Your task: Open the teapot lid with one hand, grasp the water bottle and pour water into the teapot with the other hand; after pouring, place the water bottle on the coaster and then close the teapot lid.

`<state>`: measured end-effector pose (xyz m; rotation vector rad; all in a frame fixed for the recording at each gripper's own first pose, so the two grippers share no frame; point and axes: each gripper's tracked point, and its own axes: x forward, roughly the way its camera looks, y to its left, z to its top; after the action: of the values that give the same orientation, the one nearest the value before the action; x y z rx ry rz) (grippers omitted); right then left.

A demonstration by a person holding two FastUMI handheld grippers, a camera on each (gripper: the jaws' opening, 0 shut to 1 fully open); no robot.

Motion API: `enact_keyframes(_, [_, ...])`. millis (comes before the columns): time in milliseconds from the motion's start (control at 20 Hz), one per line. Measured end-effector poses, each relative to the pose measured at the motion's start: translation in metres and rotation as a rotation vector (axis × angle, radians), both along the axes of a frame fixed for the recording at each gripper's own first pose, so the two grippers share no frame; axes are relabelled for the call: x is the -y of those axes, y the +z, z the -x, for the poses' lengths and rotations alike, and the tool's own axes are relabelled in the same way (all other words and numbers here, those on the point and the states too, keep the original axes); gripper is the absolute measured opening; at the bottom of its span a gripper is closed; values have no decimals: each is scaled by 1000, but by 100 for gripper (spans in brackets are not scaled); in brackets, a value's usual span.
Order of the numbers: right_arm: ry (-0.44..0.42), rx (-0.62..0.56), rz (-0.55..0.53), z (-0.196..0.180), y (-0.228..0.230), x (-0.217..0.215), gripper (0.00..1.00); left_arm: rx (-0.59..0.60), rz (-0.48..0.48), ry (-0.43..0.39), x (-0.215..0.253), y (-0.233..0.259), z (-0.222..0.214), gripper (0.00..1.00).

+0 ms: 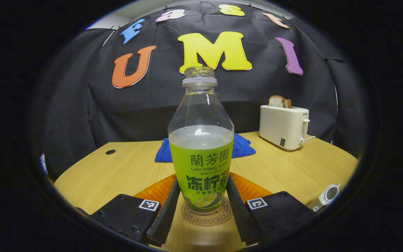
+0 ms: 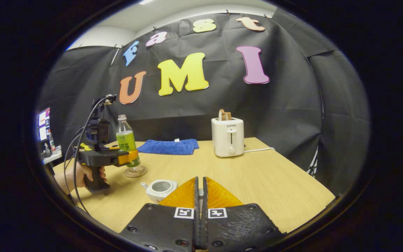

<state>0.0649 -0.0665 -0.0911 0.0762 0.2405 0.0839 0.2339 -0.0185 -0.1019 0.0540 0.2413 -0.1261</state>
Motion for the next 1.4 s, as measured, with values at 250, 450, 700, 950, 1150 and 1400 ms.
enact_keyframes(250, [8,-2,5,-1,-1,-4,0,-14,21,-4,-2,-4,0,77])
enact_keyframes(450, [11,1,4,-1,0,-5,0,-18,16,-9,-2,-3,1,80])
enact_keyframes(700, [8,6,4,1,3,-4,0,-52,15,-27,3,-8,8,99])
enact_keyframes(950, [34,33,17,-2,17,-15,0,-78,38,8,-11,-3,33,99])
enact_keyframes(1150, [86,80,29,-14,36,-38,0,-67,42,36,-31,8,73,99])
enact_keyframes(1400, [178,57,20,-34,23,-68,0,-59,70,122,-64,15,129,99])
